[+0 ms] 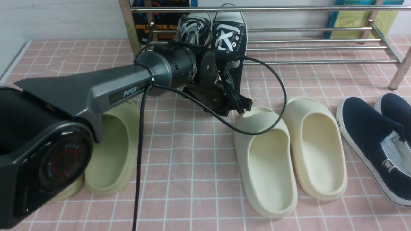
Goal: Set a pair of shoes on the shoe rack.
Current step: Use the left arm to put a shoe into the shoe rack
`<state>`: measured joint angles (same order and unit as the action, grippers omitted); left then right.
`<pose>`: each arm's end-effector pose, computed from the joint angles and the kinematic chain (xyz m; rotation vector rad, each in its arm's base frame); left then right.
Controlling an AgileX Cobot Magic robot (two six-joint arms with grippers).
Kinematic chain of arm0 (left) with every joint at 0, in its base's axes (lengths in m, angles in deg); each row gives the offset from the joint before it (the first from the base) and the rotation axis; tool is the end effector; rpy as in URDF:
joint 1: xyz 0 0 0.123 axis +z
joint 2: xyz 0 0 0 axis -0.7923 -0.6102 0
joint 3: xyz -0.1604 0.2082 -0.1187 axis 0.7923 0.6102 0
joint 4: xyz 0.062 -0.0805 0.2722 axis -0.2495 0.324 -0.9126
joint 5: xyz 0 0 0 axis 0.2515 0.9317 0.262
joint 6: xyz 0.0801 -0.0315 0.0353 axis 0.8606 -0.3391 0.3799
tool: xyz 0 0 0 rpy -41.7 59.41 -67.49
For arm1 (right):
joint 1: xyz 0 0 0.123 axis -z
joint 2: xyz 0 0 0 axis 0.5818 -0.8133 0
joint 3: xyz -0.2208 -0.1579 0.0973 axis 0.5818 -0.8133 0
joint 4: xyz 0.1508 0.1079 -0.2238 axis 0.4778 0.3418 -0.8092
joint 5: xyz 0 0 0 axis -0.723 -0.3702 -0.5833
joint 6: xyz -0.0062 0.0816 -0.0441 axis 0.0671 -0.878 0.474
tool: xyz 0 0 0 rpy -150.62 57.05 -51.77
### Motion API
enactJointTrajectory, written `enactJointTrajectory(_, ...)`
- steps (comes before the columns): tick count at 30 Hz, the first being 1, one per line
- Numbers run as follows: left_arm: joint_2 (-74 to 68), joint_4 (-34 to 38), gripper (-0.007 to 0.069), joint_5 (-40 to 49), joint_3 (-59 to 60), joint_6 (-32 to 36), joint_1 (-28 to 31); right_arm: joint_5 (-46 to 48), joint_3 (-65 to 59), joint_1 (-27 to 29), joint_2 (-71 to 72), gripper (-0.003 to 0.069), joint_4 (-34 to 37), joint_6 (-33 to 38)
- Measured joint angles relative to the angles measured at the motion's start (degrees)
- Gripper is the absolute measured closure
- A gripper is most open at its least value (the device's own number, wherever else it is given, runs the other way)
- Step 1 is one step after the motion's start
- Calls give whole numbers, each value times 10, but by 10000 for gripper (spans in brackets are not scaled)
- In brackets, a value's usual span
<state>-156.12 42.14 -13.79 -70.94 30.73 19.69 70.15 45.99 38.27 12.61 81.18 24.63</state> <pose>0.4428 -0.2868 0.1849 0.5274 2.4767 -0.3258 0.0906 -0.0053 0.1743 0.0098 1.8545 -0.0756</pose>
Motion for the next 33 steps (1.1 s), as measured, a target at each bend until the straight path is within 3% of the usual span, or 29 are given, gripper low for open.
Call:
enactJointTrajectory(10, 1, -35, 619, 53, -100, -39, -3, 0, 0, 0, 0, 421, -1, 0)
enactJointTrajectory(16, 0, -78, 619, -4, -127, -48, -2, 0, 0, 0, 0, 421, -1, 0)
enactJointTrajectory(20, 0, -84, 617, -36, -129, -95, 11, 0, 0, 0, 0, 421, -1, 0)
enactJointTrajectory(33, -9, -96, 617, -28, -132, -108, 32, 0, 0, 0, 0, 421, 0, 0)
